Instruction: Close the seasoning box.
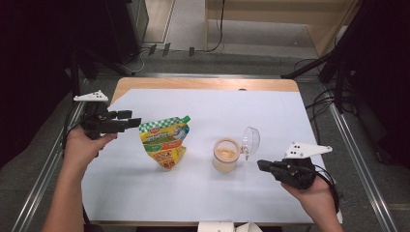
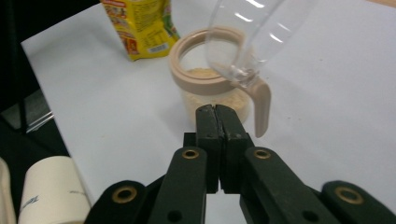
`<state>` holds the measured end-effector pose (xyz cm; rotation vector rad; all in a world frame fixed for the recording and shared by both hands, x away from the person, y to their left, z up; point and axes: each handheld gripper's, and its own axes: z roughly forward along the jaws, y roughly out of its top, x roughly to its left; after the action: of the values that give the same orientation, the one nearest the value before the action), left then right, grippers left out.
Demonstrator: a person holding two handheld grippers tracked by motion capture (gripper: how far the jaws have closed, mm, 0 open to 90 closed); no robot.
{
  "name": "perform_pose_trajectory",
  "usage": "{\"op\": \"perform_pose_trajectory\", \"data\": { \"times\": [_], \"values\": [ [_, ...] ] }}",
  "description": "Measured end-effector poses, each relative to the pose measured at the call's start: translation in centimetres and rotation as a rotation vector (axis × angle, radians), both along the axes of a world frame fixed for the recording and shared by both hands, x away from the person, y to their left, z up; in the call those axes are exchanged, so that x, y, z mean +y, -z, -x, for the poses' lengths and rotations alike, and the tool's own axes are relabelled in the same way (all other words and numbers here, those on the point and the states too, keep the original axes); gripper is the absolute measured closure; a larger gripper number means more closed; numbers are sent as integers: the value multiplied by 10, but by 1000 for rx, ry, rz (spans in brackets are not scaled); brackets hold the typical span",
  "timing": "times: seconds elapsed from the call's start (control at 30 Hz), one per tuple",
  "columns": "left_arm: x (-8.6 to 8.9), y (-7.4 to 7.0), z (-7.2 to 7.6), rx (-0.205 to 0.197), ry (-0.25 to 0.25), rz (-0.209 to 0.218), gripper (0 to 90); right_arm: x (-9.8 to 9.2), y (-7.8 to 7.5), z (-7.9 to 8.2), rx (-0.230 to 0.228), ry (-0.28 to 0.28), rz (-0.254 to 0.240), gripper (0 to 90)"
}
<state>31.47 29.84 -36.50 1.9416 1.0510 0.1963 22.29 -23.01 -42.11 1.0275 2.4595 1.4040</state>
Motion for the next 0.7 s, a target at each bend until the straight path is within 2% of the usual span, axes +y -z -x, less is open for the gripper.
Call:
{"op": "perform_pose_trajectory", "data": {
  "times": [0.07, 0.27, 0.5, 0.7],
  "values": [
    [0, 1, -1, -5, 0, -1, 392, 0, 1, -4, 5, 20, -10, 900],
    [-2, 3, -1, -5, 3, -5, 390, 11, 1, -11, -27, 44, -33, 900],
    [-3, 7, -4, 3, 15, -6, 385, 20, 3, -14, -36, 33, -35, 900],
    [-3, 11, -8, 11, 5, -2, 385, 21, 6, -19, -25, 26, -39, 900]
  ]
}}
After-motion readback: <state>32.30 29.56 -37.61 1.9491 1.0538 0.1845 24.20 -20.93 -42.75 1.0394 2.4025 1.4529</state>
